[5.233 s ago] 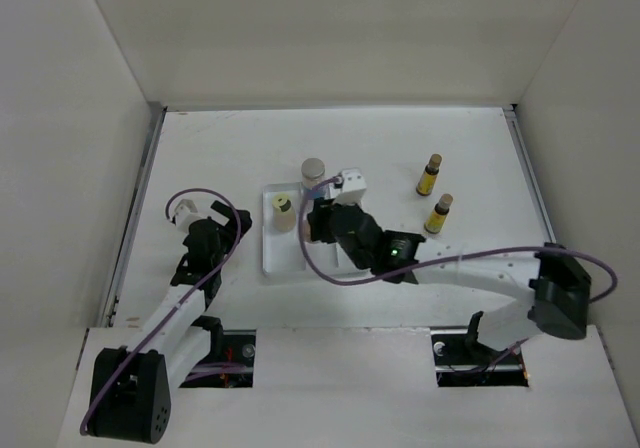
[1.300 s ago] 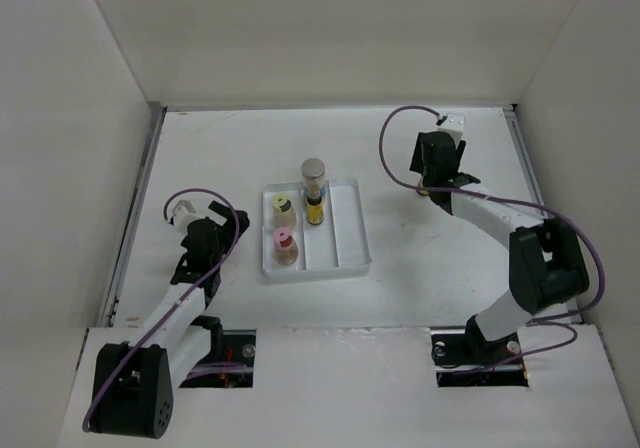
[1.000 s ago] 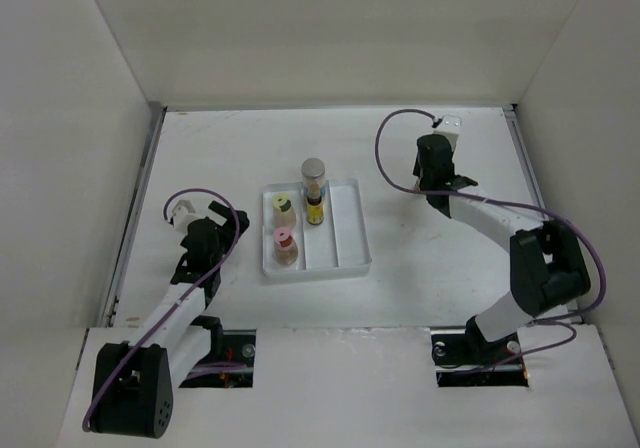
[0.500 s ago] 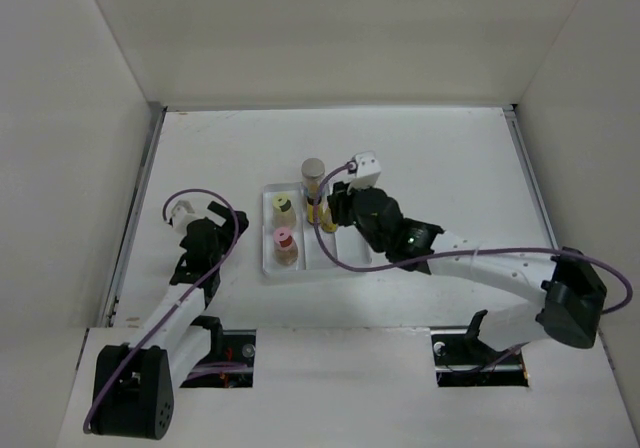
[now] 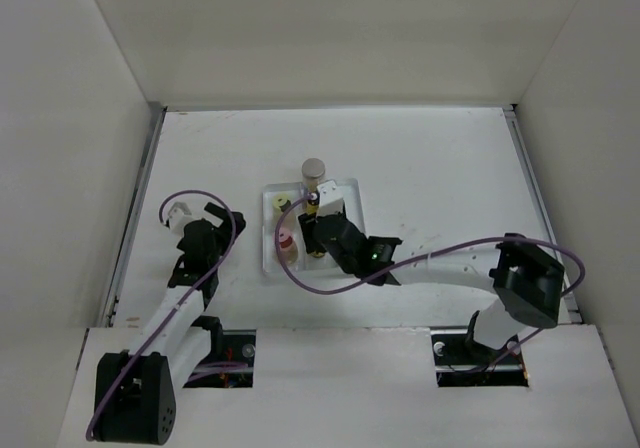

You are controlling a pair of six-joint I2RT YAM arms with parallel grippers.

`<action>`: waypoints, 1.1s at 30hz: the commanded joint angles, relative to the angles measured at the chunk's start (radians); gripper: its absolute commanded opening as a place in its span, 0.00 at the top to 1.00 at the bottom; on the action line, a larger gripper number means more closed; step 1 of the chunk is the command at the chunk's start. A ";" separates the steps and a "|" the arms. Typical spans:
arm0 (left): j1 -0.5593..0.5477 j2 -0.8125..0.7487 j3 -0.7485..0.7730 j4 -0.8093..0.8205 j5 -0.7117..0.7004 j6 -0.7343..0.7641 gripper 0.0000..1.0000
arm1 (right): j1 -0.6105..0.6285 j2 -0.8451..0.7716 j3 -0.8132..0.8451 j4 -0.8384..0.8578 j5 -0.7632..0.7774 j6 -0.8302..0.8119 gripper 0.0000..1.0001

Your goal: Organize the condiment bottles

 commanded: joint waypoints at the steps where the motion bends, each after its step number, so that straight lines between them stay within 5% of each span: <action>1: 0.012 -0.027 0.025 0.003 -0.005 0.008 0.00 | 0.027 -0.021 0.040 0.079 0.068 -0.010 0.31; 8: 0.016 -0.034 0.064 -0.058 0.004 0.014 0.00 | 0.006 -0.222 -0.044 0.086 0.059 -0.005 0.12; 13: 0.019 -0.031 0.082 -0.077 0.006 0.023 0.00 | -0.141 -0.433 -0.219 0.147 0.039 0.009 0.11; 19: 0.012 -0.004 0.096 -0.094 0.004 0.043 0.00 | -0.416 -0.639 -0.416 0.211 -0.039 0.108 0.20; 25: 0.007 -0.013 0.096 -0.109 -0.002 0.044 0.00 | -0.666 -0.609 -0.553 0.293 -0.194 0.268 0.35; 33: -0.002 -0.002 0.104 -0.103 0.006 0.044 0.00 | -0.691 -0.594 -0.559 0.287 -0.225 0.276 0.57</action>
